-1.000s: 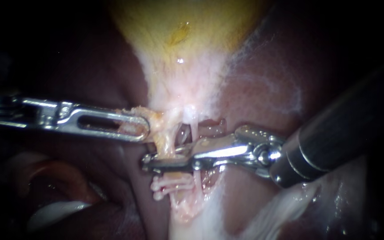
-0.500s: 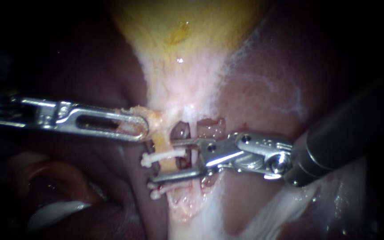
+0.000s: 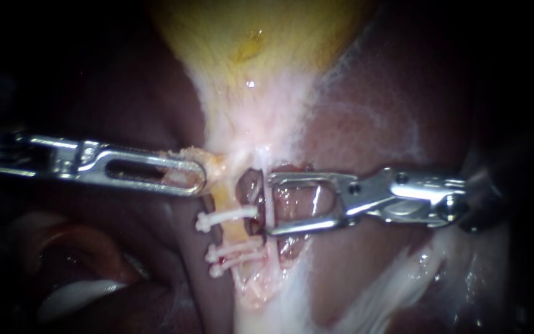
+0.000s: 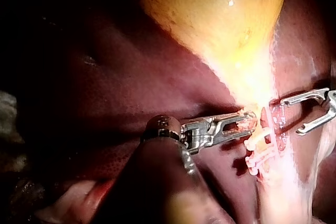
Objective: Going back third clip left tube
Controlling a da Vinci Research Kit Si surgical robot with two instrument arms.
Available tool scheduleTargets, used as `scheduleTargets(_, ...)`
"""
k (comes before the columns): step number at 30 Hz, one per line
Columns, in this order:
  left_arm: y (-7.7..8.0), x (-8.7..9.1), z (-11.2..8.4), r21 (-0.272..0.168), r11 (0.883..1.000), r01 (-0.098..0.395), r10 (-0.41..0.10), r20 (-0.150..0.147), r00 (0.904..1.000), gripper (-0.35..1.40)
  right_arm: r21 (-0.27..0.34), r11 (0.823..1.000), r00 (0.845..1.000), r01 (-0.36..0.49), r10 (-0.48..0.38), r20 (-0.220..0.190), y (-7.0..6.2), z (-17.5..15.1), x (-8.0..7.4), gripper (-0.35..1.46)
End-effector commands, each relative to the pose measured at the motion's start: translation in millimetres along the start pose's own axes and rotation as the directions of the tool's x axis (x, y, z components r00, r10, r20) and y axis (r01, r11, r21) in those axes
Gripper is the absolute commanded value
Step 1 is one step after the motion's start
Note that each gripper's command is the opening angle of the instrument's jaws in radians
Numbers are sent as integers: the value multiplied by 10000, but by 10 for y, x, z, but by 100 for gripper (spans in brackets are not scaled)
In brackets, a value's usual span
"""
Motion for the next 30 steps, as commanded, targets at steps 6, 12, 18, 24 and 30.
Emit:
scheduleTargets(6,2,-1,0,3,10000,-2,2,-3,10000,-35,73,9997,9997,251,-251,-18,-3,-34,19,50)
scheduleTargets(12,6,-1,1,-19,10000,-12,12,18,10000,-35,133,9987,9988,491,-491,-18,-3,-51,25,50)
scheduleTargets(18,15,-2,8,-37,10000,-33,33,36,10000,-35,147,9984,9985,543,-543,-16,-4,-56,25,50)
scheduleTargets(24,40,-8,34,-94,9999,-95,96,97,9999,-35,159,9984,9986,537,-536,-19,-5,-58,27,50)
scheduleTargets(30,60,-15,60,-232,9996,-135,137,72,9999,-35,161,9985,9986,527,-527,-22,-6,-58,28,50)
